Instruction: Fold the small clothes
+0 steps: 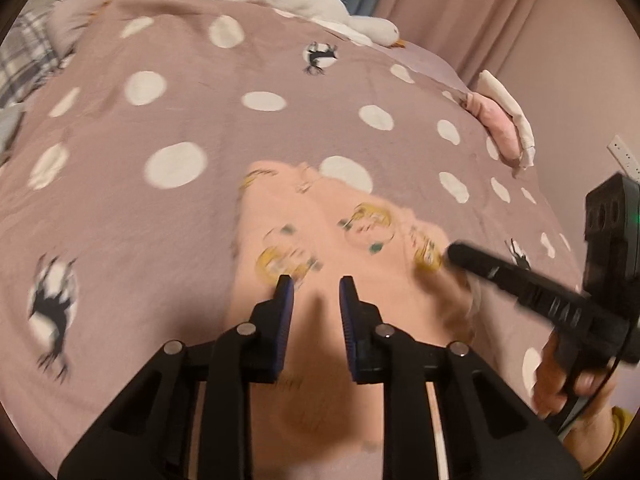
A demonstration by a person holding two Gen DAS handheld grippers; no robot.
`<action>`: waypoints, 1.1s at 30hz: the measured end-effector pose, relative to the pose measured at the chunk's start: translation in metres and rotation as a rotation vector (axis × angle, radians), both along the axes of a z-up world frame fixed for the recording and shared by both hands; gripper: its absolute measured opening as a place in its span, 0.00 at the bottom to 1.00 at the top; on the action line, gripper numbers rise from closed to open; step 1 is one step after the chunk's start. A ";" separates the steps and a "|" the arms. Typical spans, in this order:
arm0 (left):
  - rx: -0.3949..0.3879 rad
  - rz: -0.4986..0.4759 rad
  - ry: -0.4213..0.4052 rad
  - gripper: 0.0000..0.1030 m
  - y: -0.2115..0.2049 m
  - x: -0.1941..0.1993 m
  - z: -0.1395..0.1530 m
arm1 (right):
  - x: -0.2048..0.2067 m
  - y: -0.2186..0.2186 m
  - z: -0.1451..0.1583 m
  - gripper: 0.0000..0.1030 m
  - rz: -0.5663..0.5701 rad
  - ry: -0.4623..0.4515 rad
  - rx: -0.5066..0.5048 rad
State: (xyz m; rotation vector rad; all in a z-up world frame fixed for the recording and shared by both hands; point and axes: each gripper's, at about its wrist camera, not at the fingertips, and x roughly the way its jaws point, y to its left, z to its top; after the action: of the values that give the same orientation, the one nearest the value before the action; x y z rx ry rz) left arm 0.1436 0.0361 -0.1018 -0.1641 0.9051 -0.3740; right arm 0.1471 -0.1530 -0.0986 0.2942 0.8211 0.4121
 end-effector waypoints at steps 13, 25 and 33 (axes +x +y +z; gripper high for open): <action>0.089 0.009 0.087 0.16 -0.008 0.027 -0.024 | -0.013 -0.016 -0.020 0.21 -0.029 0.111 -0.002; 0.152 0.007 0.007 0.16 0.001 -0.061 -0.024 | -0.093 0.013 -0.018 0.21 0.205 0.021 -0.065; 0.165 0.013 0.027 0.17 -0.001 -0.078 -0.030 | -0.101 0.014 -0.036 0.21 0.169 0.092 -0.121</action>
State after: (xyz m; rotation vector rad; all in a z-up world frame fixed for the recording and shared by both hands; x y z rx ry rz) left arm 0.0661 0.0354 -0.1322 -0.0235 0.9566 -0.2847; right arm 0.0462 -0.1388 -0.1346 0.1318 0.9610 0.5078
